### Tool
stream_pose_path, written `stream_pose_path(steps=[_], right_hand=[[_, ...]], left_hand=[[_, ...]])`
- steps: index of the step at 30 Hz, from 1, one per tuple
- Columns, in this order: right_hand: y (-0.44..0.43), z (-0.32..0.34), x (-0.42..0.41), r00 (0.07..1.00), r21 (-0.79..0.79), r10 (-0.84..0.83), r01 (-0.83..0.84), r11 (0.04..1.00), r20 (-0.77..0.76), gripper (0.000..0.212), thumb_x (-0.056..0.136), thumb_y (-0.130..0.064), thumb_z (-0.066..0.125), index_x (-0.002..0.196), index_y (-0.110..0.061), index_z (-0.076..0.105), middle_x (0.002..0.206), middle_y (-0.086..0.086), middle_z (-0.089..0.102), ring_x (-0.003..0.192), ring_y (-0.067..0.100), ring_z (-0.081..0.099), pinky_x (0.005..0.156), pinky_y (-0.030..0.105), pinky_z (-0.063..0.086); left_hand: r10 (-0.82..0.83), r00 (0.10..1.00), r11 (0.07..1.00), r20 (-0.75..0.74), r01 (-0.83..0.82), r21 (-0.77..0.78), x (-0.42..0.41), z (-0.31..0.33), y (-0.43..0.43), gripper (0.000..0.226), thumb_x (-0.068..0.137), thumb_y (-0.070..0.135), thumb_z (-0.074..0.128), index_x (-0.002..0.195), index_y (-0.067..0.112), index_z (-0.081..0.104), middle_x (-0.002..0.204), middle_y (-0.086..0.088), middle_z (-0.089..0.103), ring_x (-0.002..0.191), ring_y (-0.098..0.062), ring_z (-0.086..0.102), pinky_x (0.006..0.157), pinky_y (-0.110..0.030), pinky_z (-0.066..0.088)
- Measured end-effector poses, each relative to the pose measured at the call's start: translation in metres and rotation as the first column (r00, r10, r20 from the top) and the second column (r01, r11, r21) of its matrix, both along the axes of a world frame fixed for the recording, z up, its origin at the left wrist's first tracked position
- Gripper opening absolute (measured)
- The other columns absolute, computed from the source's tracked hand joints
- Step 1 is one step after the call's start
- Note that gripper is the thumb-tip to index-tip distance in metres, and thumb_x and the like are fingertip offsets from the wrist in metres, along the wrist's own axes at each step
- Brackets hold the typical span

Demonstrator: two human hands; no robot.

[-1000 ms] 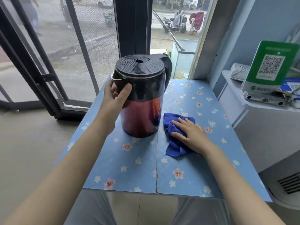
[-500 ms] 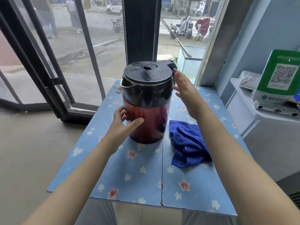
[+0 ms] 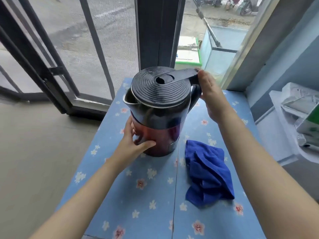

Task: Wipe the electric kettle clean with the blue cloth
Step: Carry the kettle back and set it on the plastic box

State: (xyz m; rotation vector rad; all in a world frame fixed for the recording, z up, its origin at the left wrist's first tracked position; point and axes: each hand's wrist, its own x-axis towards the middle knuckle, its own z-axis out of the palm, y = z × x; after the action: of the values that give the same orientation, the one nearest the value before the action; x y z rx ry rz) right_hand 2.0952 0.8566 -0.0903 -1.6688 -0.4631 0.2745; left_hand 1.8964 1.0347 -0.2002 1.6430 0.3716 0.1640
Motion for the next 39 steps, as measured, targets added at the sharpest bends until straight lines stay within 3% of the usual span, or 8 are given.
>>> stream_pose_path(steps=[3, 9, 14, 18, 25, 28, 33, 39], right_hand=[[-0.005, 0.008, -0.001, 0.994, -0.007, 0.054, -0.055, 0.998, -0.093, 0.052, 0.08, -0.067, 0.058, 0.115, -0.029, 0.065, 0.124, -0.001, 0.069, 0.122, 0.015, 0.06, 0.113, 0.048, 0.039], [-0.022, 0.071, -0.027, 0.986, -0.024, 0.032, -0.037, 0.999, -0.163, 0.056, 0.073, -0.065, 0.065, 0.11, -0.024, 0.066, 0.103, -0.007, 0.071, 0.101, 0.007, 0.064, 0.103, 0.038, 0.045], [-0.048, 0.186, -0.049, 0.982, -0.029, -0.019, 0.014, 0.999, -0.187, 0.043, 0.075, -0.061, 0.065, 0.1, -0.027, 0.066, 0.099, -0.007, 0.069, 0.096, 0.008, 0.063, 0.101, 0.039, 0.046], [-0.069, 0.28, -0.089, 0.978, 0.03, -0.087, 0.095, 0.995, -0.19, 0.042, 0.076, -0.061, 0.069, 0.096, -0.024, 0.063, 0.084, -0.011, 0.068, 0.079, 0.007, 0.061, 0.082, 0.025, 0.046], [-0.108, 0.382, -0.194, 0.934, 0.152, -0.312, 0.339, 0.929, -0.173, 0.061, 0.064, -0.065, 0.079, 0.095, -0.014, 0.064, 0.075, 0.001, 0.061, 0.063, 0.013, 0.053, 0.064, 0.027, 0.044], [-0.139, 0.411, -0.242, 0.895, 0.191, -0.414, 0.44, 0.877, -0.164, 0.072, 0.056, -0.067, 0.081, 0.098, -0.012, 0.062, 0.071, 0.004, 0.054, 0.06, 0.015, 0.052, 0.059, 0.027, 0.044], [-0.208, 0.45, -0.327, 0.774, 0.262, -0.613, 0.632, 0.73, -0.158, 0.034, 0.088, -0.051, 0.062, 0.089, -0.018, 0.068, 0.068, -0.001, 0.057, 0.059, 0.012, 0.054, 0.062, 0.027, 0.045], [-0.307, 0.479, -0.452, 0.555, 0.317, -0.804, 0.818, 0.481, -0.213, 0.028, 0.089, -0.044, 0.064, 0.094, -0.017, 0.069, 0.069, -0.002, 0.06, 0.06, 0.011, 0.055, 0.062, 0.023, 0.047]], left_hand=[[-0.02, 0.999, 0.999, -0.032, 0.018, -0.049, -0.001, 0.015, -0.005, 0.091, 0.082, 0.0, 0.078, 0.148, 0.038, 0.027, 0.124, 0.016, 0.054, 0.111, 0.013, 0.054, 0.087, -0.008, 0.046], [-0.095, 0.983, 0.992, -0.157, 0.081, -0.094, -0.033, 0.086, -0.013, 0.095, 0.064, 0.034, 0.079, 0.146, 0.043, 0.032, 0.119, -0.017, 0.051, 0.108, -0.017, 0.055, 0.097, -0.025, 0.047], [-0.173, 0.97, 0.984, -0.168, 0.163, -0.076, -0.043, 0.192, -0.014, 0.097, 0.067, 0.04, 0.081, 0.149, 0.048, 0.028, 0.13, 0.008, 0.059, 0.126, -0.018, 0.052, 0.109, -0.037, 0.04], [-0.315, 0.936, 0.949, -0.155, 0.306, -0.078, -0.048, 0.283, -0.004, 0.086, 0.078, 0.02, 0.08, 0.147, 0.04, 0.033, 0.118, 0.037, 0.06, 0.115, 0.005, 0.056, 0.094, -0.027, 0.047], [-0.621, 0.776, 0.783, -0.11, 0.614, -0.094, -0.062, 0.395, 0.004, 0.093, 0.065, 0.041, 0.077, 0.147, 0.039, 0.033, 0.116, 0.026, 0.067, 0.113, -0.001, 0.061, 0.088, -0.03, 0.056], [-0.709, 0.699, 0.705, -0.093, 0.706, -0.068, -0.072, 0.424, -0.019, 0.094, 0.062, 0.046, 0.076, 0.147, 0.038, 0.035, 0.124, 0.021, 0.064, 0.121, -0.007, 0.058, 0.084, -0.028, 0.057], [-0.835, 0.549, 0.55, -0.023, 0.834, -0.04, -0.086, 0.458, -0.092, 0.095, 0.062, 0.045, 0.076, 0.147, 0.04, 0.035, 0.126, 0.024, 0.062, 0.122, -0.007, 0.059, 0.082, -0.028, 0.058], [-0.928, 0.361, 0.357, 0.092, 0.932, -0.059, -0.135, 0.476, -0.219, 0.096, 0.065, 0.045, 0.077, 0.149, 0.047, 0.031, 0.136, 0.014, 0.06, 0.116, -0.003, 0.061, 0.093, -0.033, 0.054]])
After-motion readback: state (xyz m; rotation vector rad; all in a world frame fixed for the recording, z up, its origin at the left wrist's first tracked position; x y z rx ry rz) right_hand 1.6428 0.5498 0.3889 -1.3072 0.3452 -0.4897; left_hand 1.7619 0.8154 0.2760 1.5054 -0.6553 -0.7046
